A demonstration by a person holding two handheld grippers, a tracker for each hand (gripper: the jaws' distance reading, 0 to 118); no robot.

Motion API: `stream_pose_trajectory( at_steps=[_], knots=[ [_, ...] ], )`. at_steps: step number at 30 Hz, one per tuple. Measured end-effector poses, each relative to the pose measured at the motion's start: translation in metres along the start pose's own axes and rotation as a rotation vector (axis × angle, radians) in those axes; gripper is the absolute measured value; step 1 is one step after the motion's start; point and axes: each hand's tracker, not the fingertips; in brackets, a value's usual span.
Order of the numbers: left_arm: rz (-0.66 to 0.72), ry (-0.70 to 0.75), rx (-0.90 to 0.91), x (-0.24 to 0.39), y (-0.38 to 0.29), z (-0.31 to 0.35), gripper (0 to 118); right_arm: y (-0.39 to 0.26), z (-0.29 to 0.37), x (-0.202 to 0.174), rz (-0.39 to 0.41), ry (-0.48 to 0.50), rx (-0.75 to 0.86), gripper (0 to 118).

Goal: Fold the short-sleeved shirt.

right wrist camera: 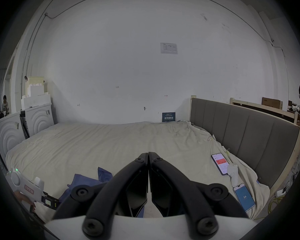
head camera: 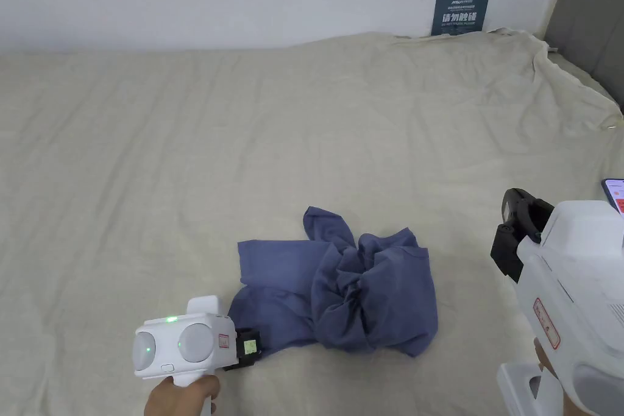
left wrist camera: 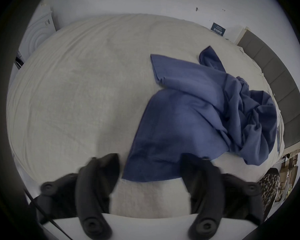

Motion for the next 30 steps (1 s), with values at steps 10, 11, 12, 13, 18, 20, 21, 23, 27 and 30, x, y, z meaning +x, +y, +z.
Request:
stream_pose_trajectory(
  at_steps=[10,11,12,13,18,20,21,23,27,30],
  knots=[
    [-0.050,-0.058,0.014,0.004,-0.001,0.005,1,-0.012,-0.027,0.008,-0.004,0.014,-0.061,0],
    [-0.050,-0.052,0.041,0.003,-0.002,0.010,1,-0.014,-0.034,0.010,-0.007,0.020,-0.081,0],
    [-0.056,-0.059,0.057,0.002,-0.001,0.017,1,-0.017,-0.044,0.012,-0.014,0.030,-0.109,0],
    [-0.056,-0.069,0.068,0.001,0.000,0.022,1,-0.019,-0.053,0.013,-0.024,0.045,-0.141,0],
    [-0.053,-0.132,0.139,-0.007,0.011,0.057,1,-0.035,-0.111,0.020,-0.080,0.084,-0.343,4],
    [-0.050,-0.148,0.156,-0.008,0.014,0.065,1,-0.046,-0.132,0.021,-0.105,0.100,-0.372,22],
    [-0.052,-0.151,0.162,-0.008,0.015,0.067,1,-0.051,-0.145,0.022,-0.109,0.097,-0.410,50],
    [-0.058,-0.156,0.166,-0.007,0.017,0.069,1,-0.062,-0.167,0.026,-0.136,0.096,-0.475,83],
    [-0.071,-0.157,0.163,-0.004,0.018,0.067,1,-0.087,-0.207,0.028,-0.187,0.108,-0.585,94],
    [-0.078,-0.156,0.158,-0.003,0.019,0.064,1,-0.101,-0.227,0.021,-0.159,0.093,-0.627,94]
  ],
)
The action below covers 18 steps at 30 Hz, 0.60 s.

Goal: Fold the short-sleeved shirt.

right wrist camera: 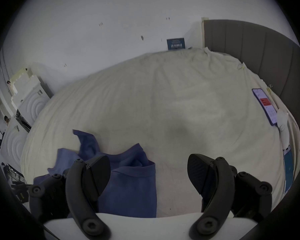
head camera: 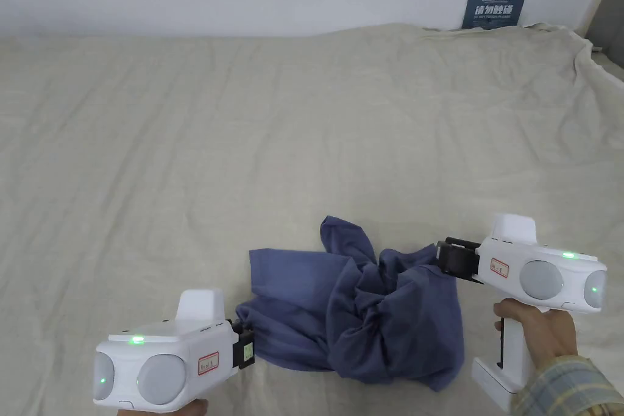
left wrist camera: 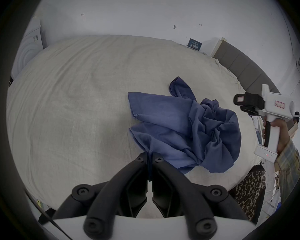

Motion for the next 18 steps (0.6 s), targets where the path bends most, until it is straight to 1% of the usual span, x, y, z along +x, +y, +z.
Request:
stream_pose_trajectory(
  at_steps=[3,5,7,8,9,10,11,12,17,18],
  knots=[
    [0.001,-0.003,-0.006,-0.001,0.000,-0.001,1,-0.005,-0.014,-0.007,0.013,0.000,-0.086,93],
    [0.008,-0.006,-0.008,-0.002,0.000,-0.002,1,-0.009,-0.023,-0.009,0.020,0.005,-0.108,89],
    [0.016,-0.010,-0.011,-0.004,0.000,-0.003,1,-0.016,-0.023,-0.014,0.019,0.009,-0.136,72],
    [0.019,-0.010,-0.011,-0.005,0.000,-0.003,1,-0.019,-0.025,-0.015,0.017,0.021,-0.152,59],
    [0.021,-0.010,-0.011,-0.005,0.000,-0.003,1,-0.022,-0.023,-0.017,0.014,0.037,-0.166,38],
    [0.022,-0.012,-0.014,-0.006,0.000,-0.003,1,-0.025,-0.020,-0.020,0.012,0.050,-0.176,22],
    [0.026,-0.015,-0.014,-0.006,-0.001,-0.002,1,-0.028,-0.018,-0.022,0.007,0.063,-0.178,11],
    [0.032,-0.019,-0.013,-0.006,-0.001,-0.001,1,-0.030,-0.014,-0.025,0.008,0.073,-0.175,6],
    [0.054,-0.033,0.000,-0.008,-0.003,0.004,1,-0.029,0.019,-0.041,0.040,0.098,-0.099,2],
    [0.060,-0.038,0.005,-0.008,-0.004,0.006,1,-0.020,0.022,-0.021,0.041,0.096,-0.075,2]
  ],
)
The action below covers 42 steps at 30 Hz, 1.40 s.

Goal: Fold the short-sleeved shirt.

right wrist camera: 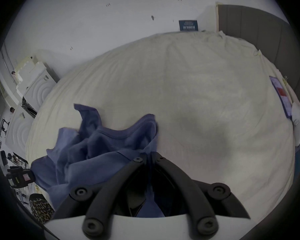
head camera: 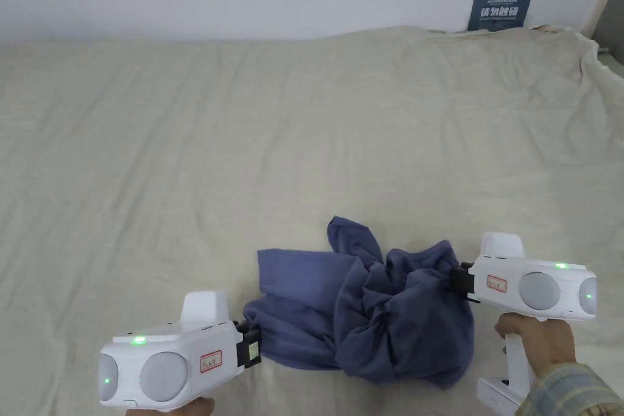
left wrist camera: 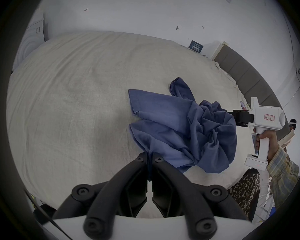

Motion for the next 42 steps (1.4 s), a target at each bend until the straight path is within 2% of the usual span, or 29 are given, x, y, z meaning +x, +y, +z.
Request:
stream_pose_trajectory(
  at_steps=[9,13,18,24,29,35,39,42],
  knots=[
    [0.067,-0.054,0.101,-0.008,0.013,0.034,1,0.035,0.108,0.009,-0.005,0.056,0.254,2],
    [0.088,-0.066,0.175,-0.017,0.037,0.059,1,0.055,0.147,0.014,0.006,0.039,0.341,2],
    [0.047,-0.014,0.291,-0.031,0.086,0.095,1,0.086,0.186,0.020,-0.004,0.024,0.437,2],
    [-0.006,0.069,0.411,-0.037,0.147,0.138,0,0.129,0.214,0.023,-0.017,0.013,0.535,2],
    [0.008,0.092,0.476,-0.046,0.200,0.166,0,0.173,0.233,0.016,-0.010,-0.004,0.605,2],
    [-0.006,0.122,0.544,-0.037,0.272,0.185,0,0.233,0.239,0.011,-0.022,-0.008,0.667,2],
    [-0.026,0.133,0.586,-0.031,0.320,0.196,0,0.272,0.241,0.005,0.013,-0.063,0.730,2],
    [-0.044,0.173,0.626,-0.027,0.351,0.204,0,0.296,0.240,0.007,-0.011,-0.051,0.770,2]
  ],
)
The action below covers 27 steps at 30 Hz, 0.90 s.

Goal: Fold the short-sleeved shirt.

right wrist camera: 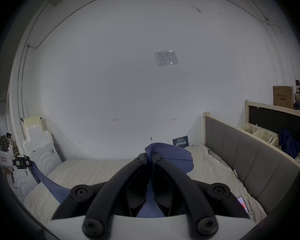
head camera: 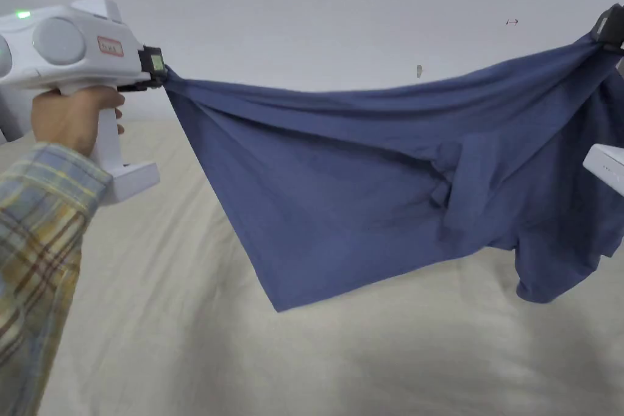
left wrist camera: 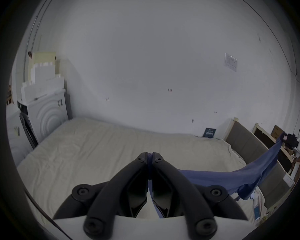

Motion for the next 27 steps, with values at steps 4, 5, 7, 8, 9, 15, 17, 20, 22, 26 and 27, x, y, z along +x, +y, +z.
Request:
stream_pose_trajectory(
  at_steps=[4,5,7,8,9,15,17,20,22,26,27],
  knots=[
    [0.005,0.022,0.062,-0.001,0.028,-0.007,0,0.011,-0.013,-0.009,0.010,-0.005,0.034,2],
    [0.006,0.025,0.075,-0.002,0.032,-0.008,0,0.012,-0.018,-0.010,0.010,-0.003,0.035,2],
    [-0.007,0.032,0.087,-0.002,0.037,-0.011,0,0.008,-0.022,-0.017,0.010,0.008,0.040,2],
    [-0.025,0.041,0.094,-0.009,0.040,-0.019,0,0.005,-0.026,-0.019,0.013,0.010,0.039,2],
    [-0.050,0.053,0.114,-0.010,0.036,-0.021,0,-0.002,-0.029,-0.021,0.020,0.025,0.036,2],
    [-0.147,0.131,0.097,-0.017,-0.014,-0.050,0,-0.060,-0.054,-0.030,0.120,0.014,-0.035,2],
    [-0.176,0.144,0.081,-0.019,-0.039,-0.058,0,-0.083,-0.058,-0.031,0.129,0.006,-0.055,2],
    [-0.179,0.143,0.039,-0.026,-0.077,-0.063,0,-0.117,-0.058,-0.027,0.138,0.000,-0.115,2],
    [-0.172,0.142,0.011,-0.032,-0.101,-0.064,0,-0.139,-0.059,-0.014,0.112,0.013,-0.152,2],
    [-0.159,0.149,-0.050,-0.042,-0.154,-0.054,0,-0.184,-0.039,-0.005,0.097,0.000,-0.207,2],
    [-0.159,0.145,-0.056,-0.045,-0.168,-0.050,0,-0.195,-0.033,-0.002,0.087,0.001,-0.230,2]
  ],
)
